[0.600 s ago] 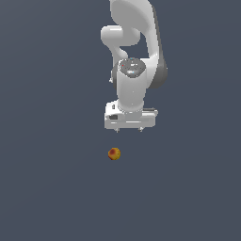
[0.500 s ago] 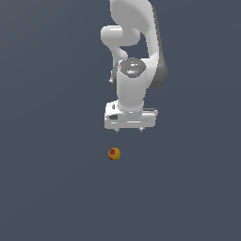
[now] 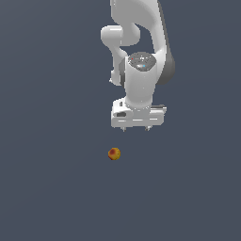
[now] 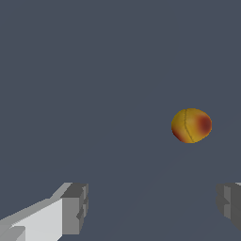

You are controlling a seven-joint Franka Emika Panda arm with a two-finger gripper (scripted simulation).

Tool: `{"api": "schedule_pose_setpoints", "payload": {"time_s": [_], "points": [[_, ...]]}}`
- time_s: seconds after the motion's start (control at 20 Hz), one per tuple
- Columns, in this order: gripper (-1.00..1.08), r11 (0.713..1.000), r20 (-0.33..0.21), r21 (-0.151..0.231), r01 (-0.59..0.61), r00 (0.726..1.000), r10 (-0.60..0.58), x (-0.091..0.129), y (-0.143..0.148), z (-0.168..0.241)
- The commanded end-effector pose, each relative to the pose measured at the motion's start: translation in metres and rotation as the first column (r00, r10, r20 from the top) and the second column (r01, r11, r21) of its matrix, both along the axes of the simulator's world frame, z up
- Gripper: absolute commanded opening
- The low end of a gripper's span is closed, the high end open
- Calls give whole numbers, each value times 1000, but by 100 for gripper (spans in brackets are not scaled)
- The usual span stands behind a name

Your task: Pick up the object and move it to a goal position.

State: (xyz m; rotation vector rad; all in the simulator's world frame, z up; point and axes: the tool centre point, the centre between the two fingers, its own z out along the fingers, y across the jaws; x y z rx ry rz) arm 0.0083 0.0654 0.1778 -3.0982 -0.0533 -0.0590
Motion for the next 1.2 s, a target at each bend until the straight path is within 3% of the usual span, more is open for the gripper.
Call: {"api": "schedule_pose_setpoints", "payload": {"time_s": [0.0,0.35,0.7,0.9,1.15], "points": [[100,1000,0,1,1,1000,-1,0,1,0],[100,999,-5,2,51,999,-51,4,-5,-5],[100,983,-18,2,185,983,-185,14,-21,-20],[100,955,-27,-2,297,954,-297,22,-34,-34],[100,891,-37,-13,455,890,-455,32,-55,-54]]}}
